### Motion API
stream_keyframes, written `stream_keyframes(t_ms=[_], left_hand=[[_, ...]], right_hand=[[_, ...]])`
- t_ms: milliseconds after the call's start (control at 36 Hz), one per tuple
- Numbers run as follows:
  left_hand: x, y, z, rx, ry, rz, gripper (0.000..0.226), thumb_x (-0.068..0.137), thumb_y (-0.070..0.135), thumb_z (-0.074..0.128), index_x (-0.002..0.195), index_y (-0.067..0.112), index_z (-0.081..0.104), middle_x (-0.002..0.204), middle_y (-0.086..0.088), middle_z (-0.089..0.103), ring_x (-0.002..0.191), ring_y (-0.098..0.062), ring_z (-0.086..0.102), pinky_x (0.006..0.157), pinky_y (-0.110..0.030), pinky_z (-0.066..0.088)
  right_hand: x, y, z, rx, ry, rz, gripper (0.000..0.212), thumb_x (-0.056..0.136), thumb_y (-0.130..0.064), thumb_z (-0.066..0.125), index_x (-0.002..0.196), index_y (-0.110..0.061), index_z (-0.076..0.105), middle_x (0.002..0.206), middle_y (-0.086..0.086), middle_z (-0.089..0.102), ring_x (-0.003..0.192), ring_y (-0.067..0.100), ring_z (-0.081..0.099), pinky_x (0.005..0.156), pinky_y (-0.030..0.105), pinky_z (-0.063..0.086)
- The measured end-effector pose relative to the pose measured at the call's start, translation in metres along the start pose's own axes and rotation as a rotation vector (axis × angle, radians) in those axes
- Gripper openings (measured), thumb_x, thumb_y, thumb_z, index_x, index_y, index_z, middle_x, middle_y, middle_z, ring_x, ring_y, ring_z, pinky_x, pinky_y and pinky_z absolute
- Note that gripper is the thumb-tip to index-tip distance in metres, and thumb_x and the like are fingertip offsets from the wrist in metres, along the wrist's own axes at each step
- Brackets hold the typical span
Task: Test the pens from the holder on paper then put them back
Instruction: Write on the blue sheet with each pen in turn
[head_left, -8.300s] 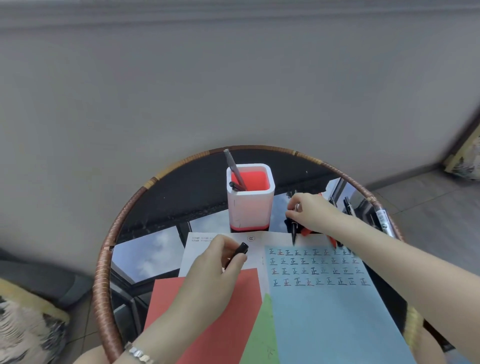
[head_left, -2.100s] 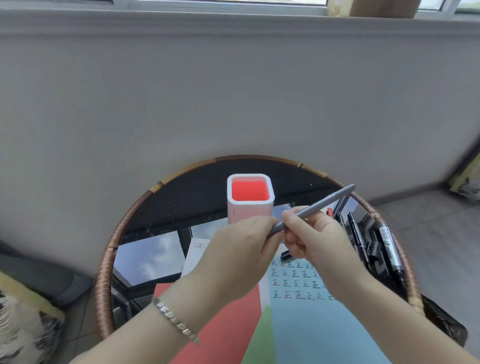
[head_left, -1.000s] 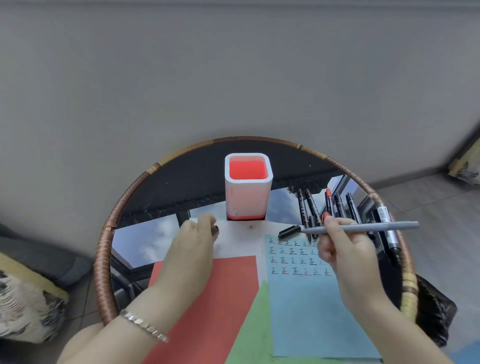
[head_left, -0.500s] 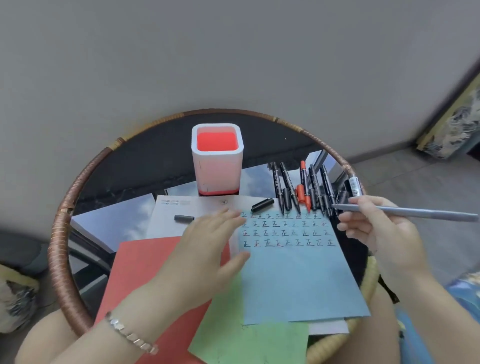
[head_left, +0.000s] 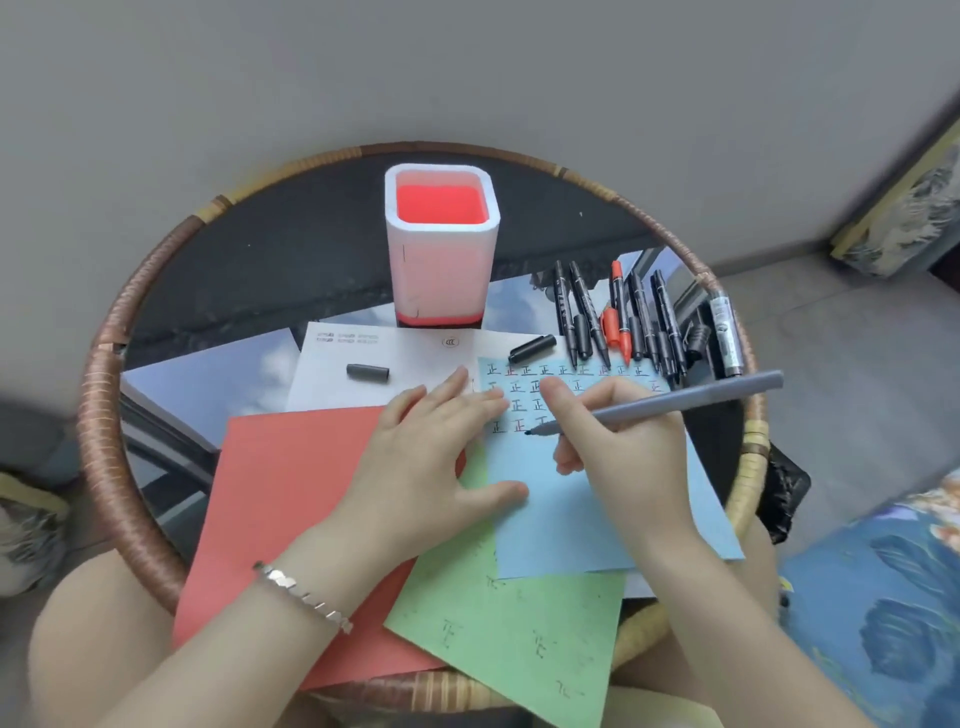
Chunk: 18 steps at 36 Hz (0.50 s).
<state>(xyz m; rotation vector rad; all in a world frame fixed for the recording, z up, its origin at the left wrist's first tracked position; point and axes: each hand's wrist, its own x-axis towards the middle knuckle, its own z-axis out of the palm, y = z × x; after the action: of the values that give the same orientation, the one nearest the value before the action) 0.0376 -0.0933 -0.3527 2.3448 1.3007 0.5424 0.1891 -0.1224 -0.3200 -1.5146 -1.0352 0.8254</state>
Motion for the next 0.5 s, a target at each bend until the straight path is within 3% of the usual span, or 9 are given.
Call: stream_keyframes(t_ms=[167,250,361,500], left_hand=[[0.0,-0.003,0.003,-0.019,0.012,-0.003,0.075,0.063,0.067,0.05,0.129,0.033,0.047,0.137,0.021,0.045,0.137,0.001,0.017,0.109,-0.025,0.005],[-0.001,-0.004,0.003,-0.016,0.032,-0.021,0.078,0.061,0.07,0.045,0.128,0.031,0.048,0.138,0.02,0.045,0.139,-0.004,0.018,0.109,-0.027,0.006],[-0.002,-0.004,0.002,0.044,0.021,-0.039,0.081,0.062,0.073,0.036,0.132,0.032,0.045,0.145,0.02,0.034,0.14,-0.004,0.01,0.109,-0.025,0.0],[-0.004,-0.003,0.0,0.063,-0.019,-0.061,0.082,0.064,0.074,0.033,0.136,0.036,0.038,0.149,0.022,0.023,0.141,-0.002,0.003,0.111,-0.028,-0.004]], right_hand=[[0.0,0.013,0.025,-0.068,0.048,-0.01,0.042,0.08,-0.032,0.068,0.047,-0.014,0.048,0.034,-0.001,0.051,0.037,0.009,0.05,0.049,0.018,0.043],[0.003,0.021,0.028,-0.117,0.082,-0.02,0.043,0.081,-0.033,0.066,0.046,-0.013,0.048,0.034,-0.001,0.051,0.039,0.009,0.048,0.052,0.022,0.043],[0.005,0.026,0.025,-0.149,0.12,-0.041,0.043,0.082,-0.028,0.063,0.045,-0.014,0.047,0.034,-0.003,0.051,0.039,0.007,0.047,0.051,0.017,0.04],[0.006,0.028,0.024,-0.174,0.121,-0.056,0.042,0.083,-0.025,0.062,0.045,-0.014,0.046,0.036,-0.004,0.053,0.042,0.01,0.049,0.055,0.021,0.043]])
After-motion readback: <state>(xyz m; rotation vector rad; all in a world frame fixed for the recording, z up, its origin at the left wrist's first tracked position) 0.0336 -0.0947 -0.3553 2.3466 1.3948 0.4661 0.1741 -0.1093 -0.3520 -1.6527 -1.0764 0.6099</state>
